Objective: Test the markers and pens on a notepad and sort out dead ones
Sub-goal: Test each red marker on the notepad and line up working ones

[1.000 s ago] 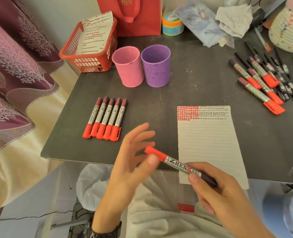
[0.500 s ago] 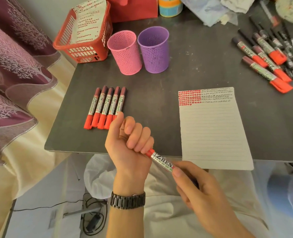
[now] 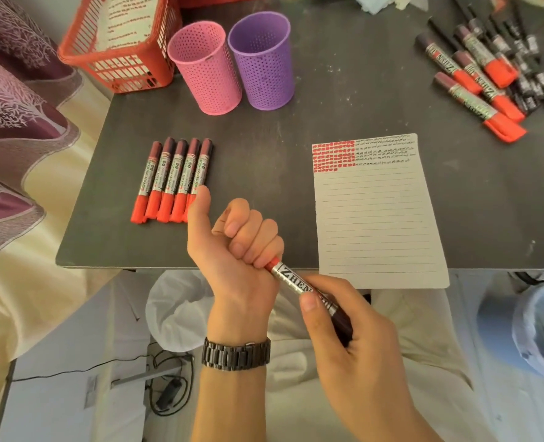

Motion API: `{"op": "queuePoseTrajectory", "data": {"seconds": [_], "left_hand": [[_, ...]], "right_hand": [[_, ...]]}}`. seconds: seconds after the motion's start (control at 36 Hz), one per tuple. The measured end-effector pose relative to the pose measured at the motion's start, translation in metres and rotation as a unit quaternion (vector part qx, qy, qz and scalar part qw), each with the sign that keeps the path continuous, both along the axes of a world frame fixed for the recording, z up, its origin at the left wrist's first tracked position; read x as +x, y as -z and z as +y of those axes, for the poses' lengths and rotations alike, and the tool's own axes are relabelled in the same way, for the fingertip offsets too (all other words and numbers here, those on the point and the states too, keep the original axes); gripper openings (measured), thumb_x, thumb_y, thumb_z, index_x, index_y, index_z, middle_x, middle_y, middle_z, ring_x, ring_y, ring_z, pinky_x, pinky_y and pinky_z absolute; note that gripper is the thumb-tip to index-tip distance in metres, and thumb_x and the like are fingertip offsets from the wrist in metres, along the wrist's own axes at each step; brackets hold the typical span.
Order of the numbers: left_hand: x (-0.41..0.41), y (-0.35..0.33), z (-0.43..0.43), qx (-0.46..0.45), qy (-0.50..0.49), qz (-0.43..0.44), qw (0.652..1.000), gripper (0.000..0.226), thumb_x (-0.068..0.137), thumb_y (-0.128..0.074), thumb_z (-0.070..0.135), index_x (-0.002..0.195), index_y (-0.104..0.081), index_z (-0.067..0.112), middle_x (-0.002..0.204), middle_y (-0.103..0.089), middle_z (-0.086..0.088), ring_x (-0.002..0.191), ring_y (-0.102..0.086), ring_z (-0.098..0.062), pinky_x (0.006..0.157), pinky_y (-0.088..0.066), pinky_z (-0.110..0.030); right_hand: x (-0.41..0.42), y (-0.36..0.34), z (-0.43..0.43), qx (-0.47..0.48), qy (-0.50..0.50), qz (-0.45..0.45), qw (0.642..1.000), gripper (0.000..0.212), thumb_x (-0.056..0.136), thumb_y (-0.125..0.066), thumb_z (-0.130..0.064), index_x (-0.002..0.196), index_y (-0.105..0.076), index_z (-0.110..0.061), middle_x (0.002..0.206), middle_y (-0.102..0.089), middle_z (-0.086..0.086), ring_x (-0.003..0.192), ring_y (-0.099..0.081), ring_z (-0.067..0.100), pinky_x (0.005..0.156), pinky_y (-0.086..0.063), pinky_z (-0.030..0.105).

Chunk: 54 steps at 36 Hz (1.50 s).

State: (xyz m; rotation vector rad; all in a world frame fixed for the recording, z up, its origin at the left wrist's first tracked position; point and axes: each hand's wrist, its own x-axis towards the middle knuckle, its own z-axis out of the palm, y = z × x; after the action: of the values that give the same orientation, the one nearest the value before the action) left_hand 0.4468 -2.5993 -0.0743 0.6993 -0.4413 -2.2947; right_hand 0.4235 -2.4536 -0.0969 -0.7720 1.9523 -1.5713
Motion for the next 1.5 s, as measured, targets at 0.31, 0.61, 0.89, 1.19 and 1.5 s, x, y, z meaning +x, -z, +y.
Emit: {"op": "queuePoseTrajectory", "data": {"seconds": [0.31,0.61,0.89,1.19,1.5], "left_hand": [[0.002,-0.02,0.003,-0.052,-0.009,0.006,0.999,0.059,0.099,-0.04,0.045,0.045,-0.031,0.023,0.036,-0.018,0.011,0.033,-0.012,-0.005,0.032,-0.013,-0.02],[0.02,-0.024,-0.01,-0.111,-0.045,-0.022,0.993,0.053,0.092,-0.05,0.04,0.044,-0.035,0.023,0.036,-0.02,0.011,0.034,-0.011,-0.006,0.033,-0.011,-0.022],[0.071,0.0,-0.029,-0.329,0.001,-0.269,0.905,0.03,0.092,-0.048,0.028,0.08,-0.074,0.019,0.086,-0.071,-0.004,0.079,-0.063,-0.018,0.069,-0.052,-0.023],[0.142,-0.012,-0.059,-0.461,0.168,-0.49,0.72,0.015,0.091,-0.069,0.037,0.1,-0.075,0.047,0.093,-0.071,0.02,0.086,-0.062,-0.002,0.07,-0.044,-0.015],[0.148,0.015,-0.128,-0.397,-0.197,-0.615,0.652,0.012,0.09,-0.066,0.048,0.097,-0.074,0.054,0.085,-0.064,0.016,0.092,-0.056,0.002,0.073,-0.039,-0.022]], "right_hand": [[0.002,-0.017,-0.003,-0.048,0.031,-0.046,0.997,0.021,0.09,-0.055,-0.047,0.1,-0.072,-0.042,0.074,-0.069,-0.019,0.06,-0.059,0.003,0.055,-0.042,0.008],[0.006,-0.014,-0.021,-0.042,-0.009,-0.078,0.996,0.011,0.088,-0.065,-0.044,0.096,-0.073,-0.046,0.069,-0.068,-0.016,0.058,-0.057,-0.001,0.056,-0.04,0.005],[-0.045,-0.015,-0.058,0.042,-0.202,0.024,0.978,0.025,0.087,-0.056,-0.057,0.102,-0.073,-0.047,0.082,-0.073,-0.014,0.073,-0.064,0.004,0.065,-0.048,0.018],[-0.064,-0.023,-0.123,0.058,-0.32,0.15,0.933,0.039,0.083,-0.075,-0.043,0.115,-0.061,-0.06,0.103,-0.071,-0.024,0.092,-0.069,0.005,0.074,-0.054,0.018],[-0.065,0.026,-0.172,0.273,-0.235,0.433,0.826,0.078,0.094,-0.016,-0.074,0.16,0.001,-0.037,0.17,0.009,-0.004,0.156,0.009,0.015,0.126,0.0,0.035]]}}
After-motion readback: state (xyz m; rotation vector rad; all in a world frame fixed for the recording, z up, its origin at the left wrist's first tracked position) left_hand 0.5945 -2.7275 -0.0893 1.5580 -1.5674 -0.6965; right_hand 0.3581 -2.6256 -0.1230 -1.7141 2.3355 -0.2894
